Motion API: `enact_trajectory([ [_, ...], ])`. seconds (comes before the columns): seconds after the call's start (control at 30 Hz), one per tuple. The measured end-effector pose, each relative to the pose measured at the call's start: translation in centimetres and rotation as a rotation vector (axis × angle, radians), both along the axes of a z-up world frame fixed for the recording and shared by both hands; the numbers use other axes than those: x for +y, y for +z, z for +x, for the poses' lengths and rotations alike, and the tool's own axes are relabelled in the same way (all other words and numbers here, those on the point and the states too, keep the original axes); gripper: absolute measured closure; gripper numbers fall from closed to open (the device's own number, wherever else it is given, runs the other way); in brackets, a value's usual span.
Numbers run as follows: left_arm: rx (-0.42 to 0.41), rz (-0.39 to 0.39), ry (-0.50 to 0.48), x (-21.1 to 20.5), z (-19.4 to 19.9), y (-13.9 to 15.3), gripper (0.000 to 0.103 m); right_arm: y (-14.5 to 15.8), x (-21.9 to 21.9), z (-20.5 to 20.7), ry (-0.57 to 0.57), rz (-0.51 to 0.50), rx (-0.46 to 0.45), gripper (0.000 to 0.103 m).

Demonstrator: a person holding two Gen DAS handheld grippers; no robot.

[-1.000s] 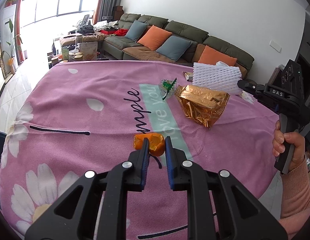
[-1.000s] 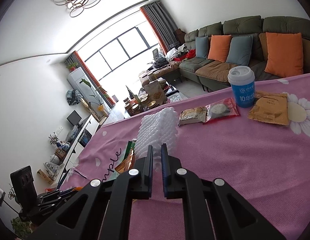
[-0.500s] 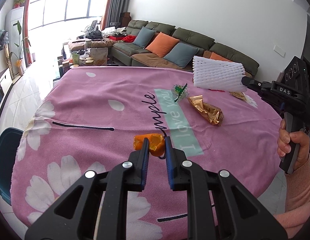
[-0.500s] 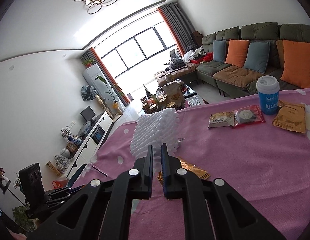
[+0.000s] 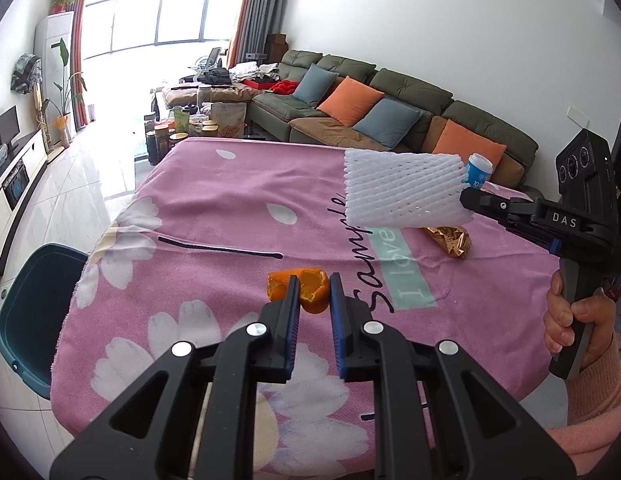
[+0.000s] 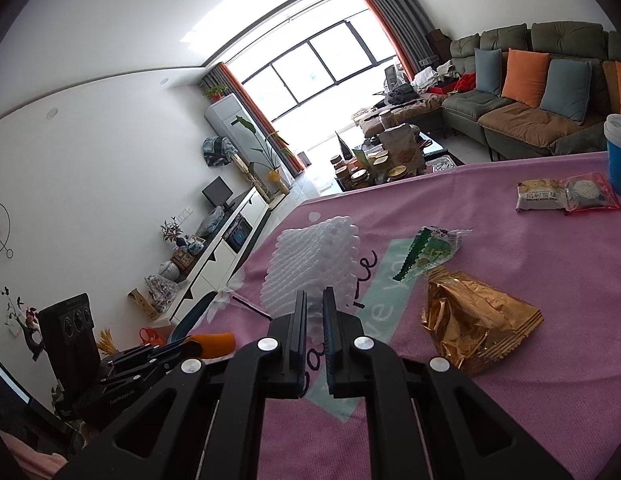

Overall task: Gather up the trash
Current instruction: 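Grasp the white foam net with the right tool while the left tool grasps orange peel, then carry the foam net with the right tool while the left tool carries the peel over the bin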

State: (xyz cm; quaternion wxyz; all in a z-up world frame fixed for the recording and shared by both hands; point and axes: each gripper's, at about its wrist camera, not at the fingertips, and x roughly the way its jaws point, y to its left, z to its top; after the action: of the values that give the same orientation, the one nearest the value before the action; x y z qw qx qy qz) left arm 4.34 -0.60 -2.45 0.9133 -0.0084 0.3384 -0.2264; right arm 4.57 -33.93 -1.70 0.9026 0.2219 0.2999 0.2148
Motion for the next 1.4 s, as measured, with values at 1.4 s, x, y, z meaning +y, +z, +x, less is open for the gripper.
enact_trajectory([
  [1.4, -0.024, -0.007, 0.316, 12.3, -0.9, 1.6, 0.088, -0.1, 14.0, 4.5, 0.309, -0.004, 0.049, 0.096],
])
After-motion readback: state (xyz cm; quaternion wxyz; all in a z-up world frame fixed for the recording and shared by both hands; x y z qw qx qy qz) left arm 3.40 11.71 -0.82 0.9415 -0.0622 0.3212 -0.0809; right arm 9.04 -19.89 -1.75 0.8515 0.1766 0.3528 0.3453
